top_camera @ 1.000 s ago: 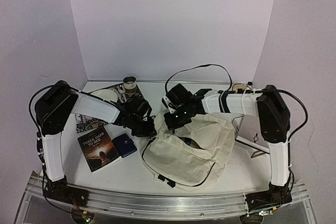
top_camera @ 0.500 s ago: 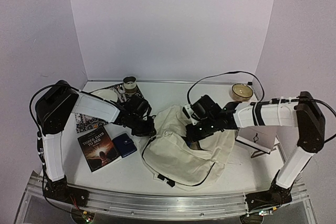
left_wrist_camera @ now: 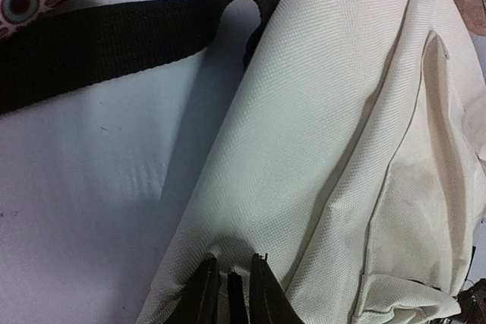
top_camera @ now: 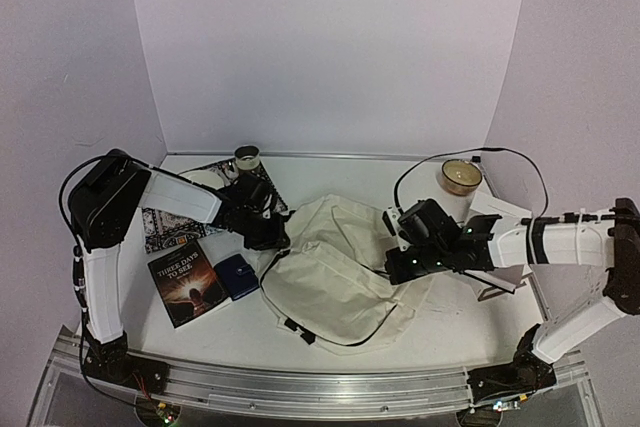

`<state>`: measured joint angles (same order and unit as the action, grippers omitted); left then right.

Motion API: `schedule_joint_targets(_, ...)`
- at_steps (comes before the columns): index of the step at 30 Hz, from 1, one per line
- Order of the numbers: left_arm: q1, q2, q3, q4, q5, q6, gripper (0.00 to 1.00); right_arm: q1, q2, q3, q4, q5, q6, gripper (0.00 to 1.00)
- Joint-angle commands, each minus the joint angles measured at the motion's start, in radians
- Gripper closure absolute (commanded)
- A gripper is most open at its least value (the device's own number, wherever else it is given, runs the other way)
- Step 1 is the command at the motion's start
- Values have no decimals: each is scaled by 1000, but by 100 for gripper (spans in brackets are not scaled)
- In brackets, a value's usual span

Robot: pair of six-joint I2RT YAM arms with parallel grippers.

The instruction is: Pack the student bag

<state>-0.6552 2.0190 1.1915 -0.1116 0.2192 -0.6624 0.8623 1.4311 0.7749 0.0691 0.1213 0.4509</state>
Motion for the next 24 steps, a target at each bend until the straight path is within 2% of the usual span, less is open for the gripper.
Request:
schedule_joint_targets(1,83,87,-22,-201,-108,8,84,-6,-73,-45,-65,128,26,100)
schedule_joint_targets(7,117,105,3,-201,-88,8,84,-18,-79,-105,-69,206,88,100)
schedule_joint_targets(15,139,113,9,-204,-86,3,84,-67,-59,-186,-69,275,276,100)
schedule_joint_targets(24,137,97,-10,-191,-50,-8,84,-97,-15,-137,-15,164,165,100)
